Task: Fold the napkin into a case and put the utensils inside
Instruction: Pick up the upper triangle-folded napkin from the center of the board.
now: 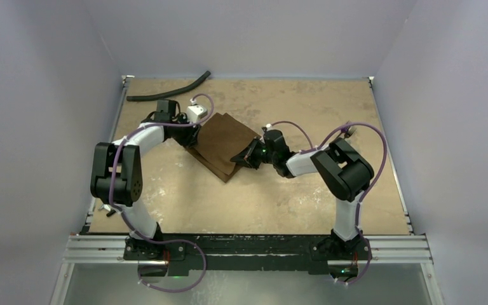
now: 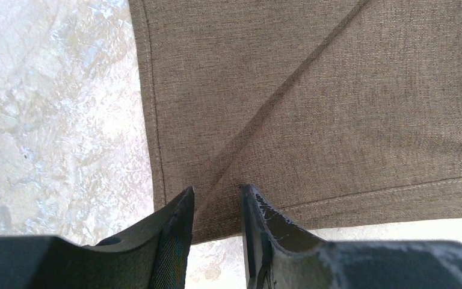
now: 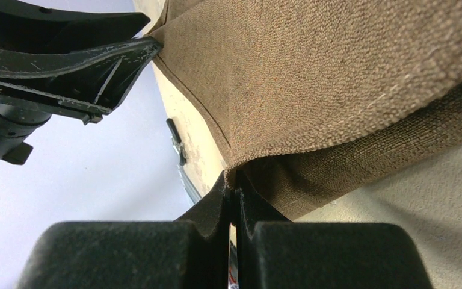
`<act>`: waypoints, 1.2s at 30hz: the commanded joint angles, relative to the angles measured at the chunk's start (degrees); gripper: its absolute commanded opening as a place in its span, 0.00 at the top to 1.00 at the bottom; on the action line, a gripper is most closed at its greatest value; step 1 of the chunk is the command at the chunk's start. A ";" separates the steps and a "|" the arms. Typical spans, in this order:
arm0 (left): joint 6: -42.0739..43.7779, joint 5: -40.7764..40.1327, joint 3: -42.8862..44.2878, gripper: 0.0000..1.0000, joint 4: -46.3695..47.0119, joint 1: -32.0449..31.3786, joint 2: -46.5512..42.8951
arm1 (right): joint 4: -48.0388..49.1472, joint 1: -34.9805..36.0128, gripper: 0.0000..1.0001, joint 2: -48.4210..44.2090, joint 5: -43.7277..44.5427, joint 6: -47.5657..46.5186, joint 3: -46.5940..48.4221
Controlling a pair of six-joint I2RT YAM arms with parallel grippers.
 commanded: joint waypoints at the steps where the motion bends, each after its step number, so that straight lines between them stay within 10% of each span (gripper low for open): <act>1: 1.94 -0.76 -1.20 0.67 2.29 0.18 -2.83 | -0.81 0.79 0.98 -2.33 2.09 -1.35 -0.53; 14: 3.63 -3.01 -2.98 0.68 4.64 0.21 -2.60 | -1.89 1.56 0.94 -4.32 3.32 -1.70 -1.85; 24: 4.27 -3.98 -3.25 0.68 5.48 0.15 -2.25 | -4.63 2.55 0.66 -1.35 0.70 -5.10 -1.29; 36: 5.18 -4.11 -3.68 0.68 5.50 0.20 -2.79 | -28.46 1.27 0.55 -10.75 -0.02 -20.64 1.69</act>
